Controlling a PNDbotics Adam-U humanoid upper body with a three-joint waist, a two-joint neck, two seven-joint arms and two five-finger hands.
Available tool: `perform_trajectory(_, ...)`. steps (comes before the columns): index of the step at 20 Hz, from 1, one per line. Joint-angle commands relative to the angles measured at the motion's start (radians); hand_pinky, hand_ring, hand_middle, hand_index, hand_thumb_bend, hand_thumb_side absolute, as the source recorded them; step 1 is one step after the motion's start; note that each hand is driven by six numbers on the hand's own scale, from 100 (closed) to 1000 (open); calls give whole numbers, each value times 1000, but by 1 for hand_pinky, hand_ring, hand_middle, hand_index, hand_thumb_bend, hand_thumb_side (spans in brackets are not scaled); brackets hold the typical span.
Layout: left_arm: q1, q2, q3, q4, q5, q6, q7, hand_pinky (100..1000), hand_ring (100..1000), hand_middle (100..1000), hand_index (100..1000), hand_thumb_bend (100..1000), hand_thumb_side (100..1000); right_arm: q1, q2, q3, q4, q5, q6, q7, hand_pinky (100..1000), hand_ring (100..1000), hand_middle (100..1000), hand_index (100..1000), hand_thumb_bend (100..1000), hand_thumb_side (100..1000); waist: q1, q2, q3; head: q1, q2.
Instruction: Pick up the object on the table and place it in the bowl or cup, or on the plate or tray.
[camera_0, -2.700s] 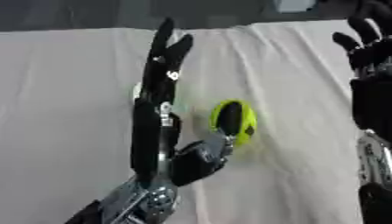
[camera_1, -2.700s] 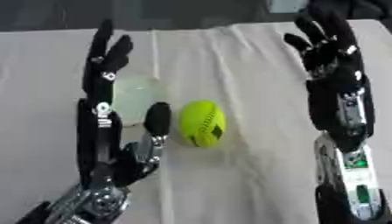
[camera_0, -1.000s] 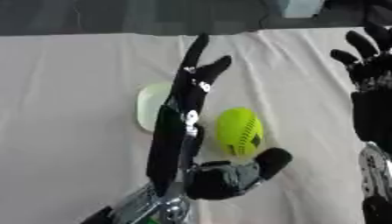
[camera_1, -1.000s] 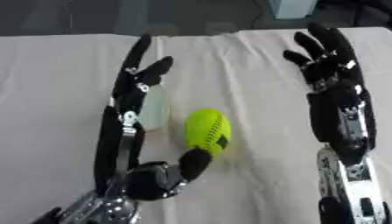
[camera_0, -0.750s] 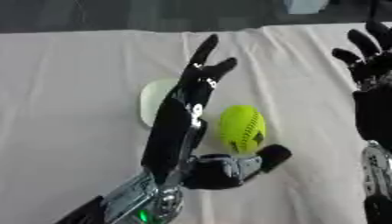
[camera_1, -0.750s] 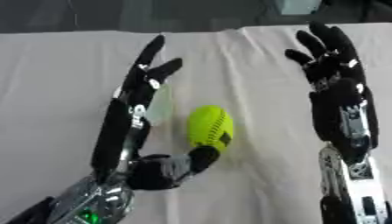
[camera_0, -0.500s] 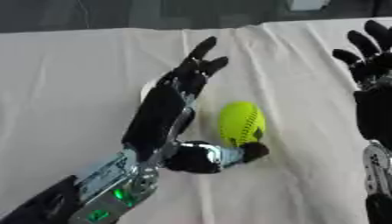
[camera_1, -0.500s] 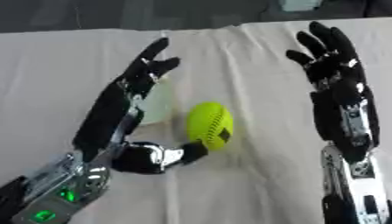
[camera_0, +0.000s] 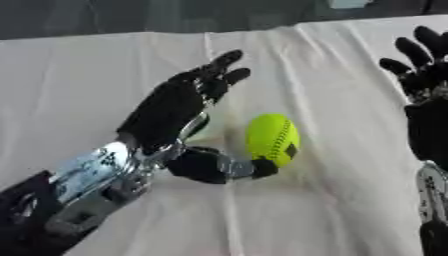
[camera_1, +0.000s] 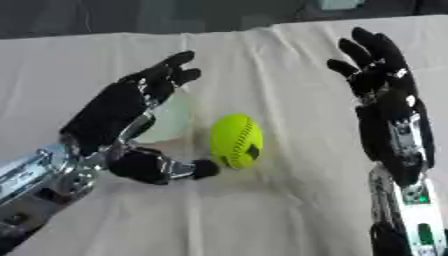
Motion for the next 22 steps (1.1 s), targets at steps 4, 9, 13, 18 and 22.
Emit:
perform_trajectory(4, -66, 66, -9, -17, -30, -45, -221, 1000, 1000, 1000, 1000, 480, 1000, -5, -21, 5, -9, -2, -2, 14, 878, 952, 955, 1000, 100, 843, 7, -24, -8, 1, 6)
perform_trajectory(9, -90, 74, -11, -17, -22, -46, -297, 1000, 1000, 1000, 1000, 526, 1000, -8, -23, 6, -10, -4, -1, 18, 878, 951, 955, 1000, 100, 842, 14, -24, -15, -3, 7)
perform_trajectory(13, -104, 77, -18, -17, -11, -32, -337, 952, 1000, 1000, 1000, 621, 1000, -8, -24, 7, -11, -4, 2, 21, 879, 950, 955, 1000, 100, 842, 21, -24, -21, -4, 8)
perform_trajectory(18, -135, 76, -24, -17, -3, -26, -399, 930, 1000, 1000, 1000, 689, 1000, -5, -26, 8, -13, -6, 6, 26, 880, 950, 955, 1000, 100, 843, 30, -27, -28, -6, 9)
perform_trajectory(22, -169, 69, -32, -17, 2, -31, -452, 919, 995, 1000, 1000, 689, 1000, -3, -27, 7, -15, -6, 10, 28, 880, 949, 955, 1000, 100, 849, 40, -29, -35, -7, 9)
